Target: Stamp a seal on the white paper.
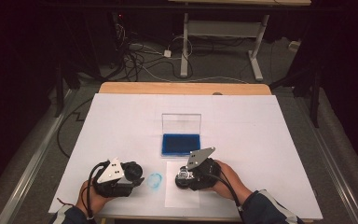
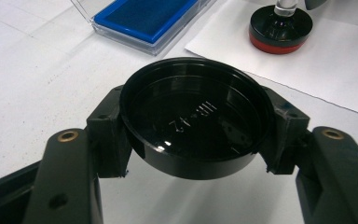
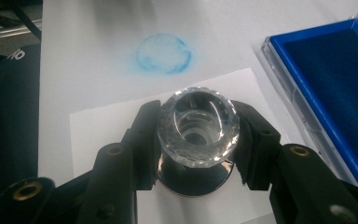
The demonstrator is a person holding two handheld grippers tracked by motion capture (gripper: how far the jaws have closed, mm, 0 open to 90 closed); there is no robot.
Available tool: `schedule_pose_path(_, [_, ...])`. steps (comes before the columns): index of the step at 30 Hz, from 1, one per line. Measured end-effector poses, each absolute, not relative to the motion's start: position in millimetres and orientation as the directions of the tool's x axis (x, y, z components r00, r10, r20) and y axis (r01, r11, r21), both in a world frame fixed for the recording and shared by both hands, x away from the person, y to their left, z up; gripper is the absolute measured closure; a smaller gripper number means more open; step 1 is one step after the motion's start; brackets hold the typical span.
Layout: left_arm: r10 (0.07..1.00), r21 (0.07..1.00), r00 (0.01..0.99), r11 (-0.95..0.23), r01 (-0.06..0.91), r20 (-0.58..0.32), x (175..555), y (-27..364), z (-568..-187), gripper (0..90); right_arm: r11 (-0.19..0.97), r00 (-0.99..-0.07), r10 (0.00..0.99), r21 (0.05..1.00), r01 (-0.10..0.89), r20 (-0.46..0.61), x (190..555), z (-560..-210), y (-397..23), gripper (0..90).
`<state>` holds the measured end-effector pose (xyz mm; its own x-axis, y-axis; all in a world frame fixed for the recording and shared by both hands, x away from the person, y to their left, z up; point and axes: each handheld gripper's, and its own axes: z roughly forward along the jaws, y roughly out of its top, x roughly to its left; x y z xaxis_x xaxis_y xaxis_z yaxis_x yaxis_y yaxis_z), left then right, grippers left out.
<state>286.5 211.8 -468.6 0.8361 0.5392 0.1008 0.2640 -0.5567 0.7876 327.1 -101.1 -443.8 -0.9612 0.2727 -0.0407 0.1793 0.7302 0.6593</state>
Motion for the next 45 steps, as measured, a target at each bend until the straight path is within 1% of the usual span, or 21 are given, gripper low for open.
schedule_pose_path(4, [0.536,0.784,0.838,-0.562,0.265,0.101,287.0,210.0,-469.3,35.7,0.752,-0.963,0.269,0.625,0.211,0.001,332.7,-441.3,-97.6,56.6])
schedule_pose_path(8, [0.534,0.785,0.839,-0.562,0.263,0.101,287.0,208.9,-469.1,35.8,0.742,-0.961,0.270,0.624,0.244,0.055,336.5,-444.0,-98.6,56.7])
schedule_pose_path(27, [0.534,0.785,0.839,-0.561,0.263,0.100,286.9,210.0,-468.9,35.8,0.762,-0.962,0.270,0.617,0.195,-0.029,330.1,-444.0,-95.5,56.8])
schedule_pose_path(35, [0.534,0.785,0.840,-0.560,0.264,0.099,287.1,210.2,-469.0,35.7,0.760,-0.960,0.278,0.619,0.197,-0.036,328.3,-444.1,-94.9,56.8])
schedule_pose_path(39, [0.534,0.788,0.839,-0.558,0.261,0.101,286.7,210.4,-468.5,35.7,0.763,-0.961,0.270,0.621,0.180,-0.054,326.8,-444.2,-93.9,56.8])
schedule_pose_path(42, [0.534,0.787,0.839,-0.559,0.261,0.101,286.6,210.7,-468.5,35.8,0.756,-0.960,0.279,0.624,0.198,-0.034,328.8,-444.7,-95.7,56.9])
schedule_pose_path(45, [0.534,0.787,0.839,-0.559,0.262,0.101,286.4,210.0,-468.5,35.8,0.757,-0.960,0.276,0.624,0.194,-0.037,328.3,-444.9,-95.7,56.9])
